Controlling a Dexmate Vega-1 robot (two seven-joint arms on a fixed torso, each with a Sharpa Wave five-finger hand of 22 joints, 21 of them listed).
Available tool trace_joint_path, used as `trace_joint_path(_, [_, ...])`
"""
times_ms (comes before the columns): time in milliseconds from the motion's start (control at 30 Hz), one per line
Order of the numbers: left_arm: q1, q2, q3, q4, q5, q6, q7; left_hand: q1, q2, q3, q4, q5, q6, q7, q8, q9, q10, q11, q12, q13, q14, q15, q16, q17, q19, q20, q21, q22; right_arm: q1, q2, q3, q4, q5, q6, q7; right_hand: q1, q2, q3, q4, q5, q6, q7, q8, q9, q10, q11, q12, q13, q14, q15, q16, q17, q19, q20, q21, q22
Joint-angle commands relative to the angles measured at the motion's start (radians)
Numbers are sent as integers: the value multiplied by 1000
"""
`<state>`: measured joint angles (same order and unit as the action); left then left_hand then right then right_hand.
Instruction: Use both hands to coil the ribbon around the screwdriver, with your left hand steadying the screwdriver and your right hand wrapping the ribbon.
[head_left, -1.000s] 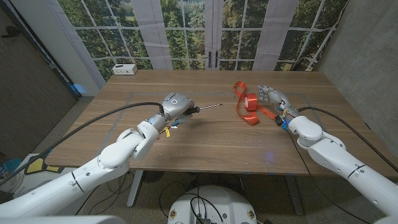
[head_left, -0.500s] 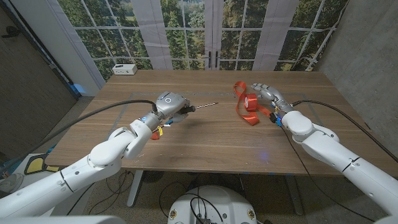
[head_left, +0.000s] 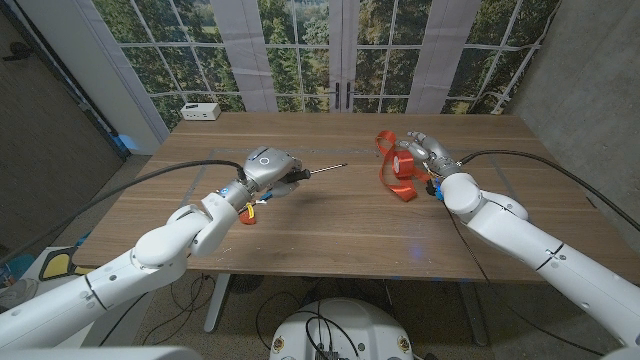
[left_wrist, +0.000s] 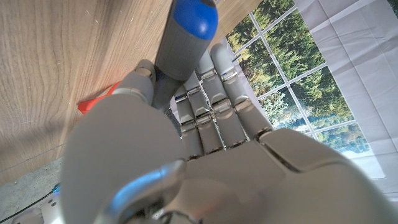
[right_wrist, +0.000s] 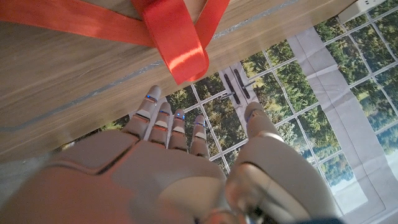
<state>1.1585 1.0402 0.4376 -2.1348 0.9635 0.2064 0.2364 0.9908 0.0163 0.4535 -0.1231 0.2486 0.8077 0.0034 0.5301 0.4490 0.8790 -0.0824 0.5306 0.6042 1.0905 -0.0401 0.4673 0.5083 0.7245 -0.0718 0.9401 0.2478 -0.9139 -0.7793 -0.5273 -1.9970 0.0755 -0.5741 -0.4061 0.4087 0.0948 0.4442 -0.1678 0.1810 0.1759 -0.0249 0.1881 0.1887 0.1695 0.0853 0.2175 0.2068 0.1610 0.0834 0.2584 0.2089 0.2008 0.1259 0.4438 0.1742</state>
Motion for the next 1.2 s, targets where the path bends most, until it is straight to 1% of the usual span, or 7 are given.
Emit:
trace_joint_path(33, [39, 23, -29, -9, -15, 2, 28, 141, 131, -3, 0, 9, 19, -20, 10, 29, 88, -85, 9, 9, 161, -188, -4, 6, -6, -57, 11, 0, 95, 57, -128, -66, -145, -417, -72, 24, -12, -2, -7, -3, 0, 10, 4, 3, 11, -4, 1, 4, 22, -11, 8, -1, 29, -2, 5, 4])
trace_joint_path(133, [47, 25, -35, -10, -22, 2, 33, 142, 132, -4, 0, 10, 19, -21, 11, 30, 87, -86, 9, 12, 161, -188, -5, 8, -7, -57, 14, -1, 126, 72, -166, -63, -171, -492, -77, 31, -32, -14, -2, -3, 18, 22, 12, 4, 44, -2, 11, 5, 56, -17, 19, 0, 57, -5, 8, 4])
trace_joint_path(267, [53, 27, -38, -11, -22, 7, 34, 142, 132, -5, 0, 11, 18, -20, 11, 30, 87, -84, 10, 16, 161, -188, -7, 11, -9, -58, 18, -3, 156, 61, -198, -65, -178, -521, -50, 32, -48, -24, 1, -2, 38, 30, 19, 4, 59, 1, 16, 6, 69, -22, 22, 0, 67, -1, 7, 3])
trace_joint_path(333, [54, 25, -37, -9, -15, 10, 41, 142, 132, -5, 0, 12, 18, -21, 11, 30, 87, -86, 10, 18, 161, -188, -8, 12, -9, -58, 21, -4, 193, 66, -236, -67, -189, -589, -31, 31, -52, -28, 2, -2, 40, 28, 20, 4, 60, 2, 16, 6, 72, -22, 23, 1, 68, 1, 7, 3])
trace_joint_path(700, [58, 22, -40, -4, -18, 18, 44, 143, 131, -10, 2, 16, 16, -20, 13, 31, 87, -85, 10, 28, 161, -188, -14, 21, -15, -59, 35, -11, 213, 56, -245, -56, -158, -549, 4, -5, -95, -69, 23, 0, 104, 38, 38, 6, 75, 11, 18, 9, 71, -16, 21, 7, 74, 8, -4, 4])
trace_joint_path(1067, [53, 25, -38, 0, -21, 16, 39, 145, 131, -14, 2, 19, 17, -21, 14, 31, 89, -86, 8, 32, 163, -188, -18, 29, -19, -60, 47, -18, 341, 101, -403, 24, -232, -681, 16, -29, -110, -92, 35, 4, 133, 42, 42, 6, 102, 14, 25, 10, 93, -16, 30, 11, 97, 15, -4, 5])
trace_joint_path(1200, [52, 23, -37, 4, -22, 18, 43, 146, 131, -15, 2, 20, 16, -21, 14, 31, 90, -86, 7, 33, 164, -188, -20, 32, -20, -60, 52, -20, 371, 110, -430, 47, -231, -703, 27, -30, -110, -96, 36, 7, 137, 43, 41, 6, 109, 8, 26, 10, 103, -21, 33, 12, 113, 18, -1, 5])
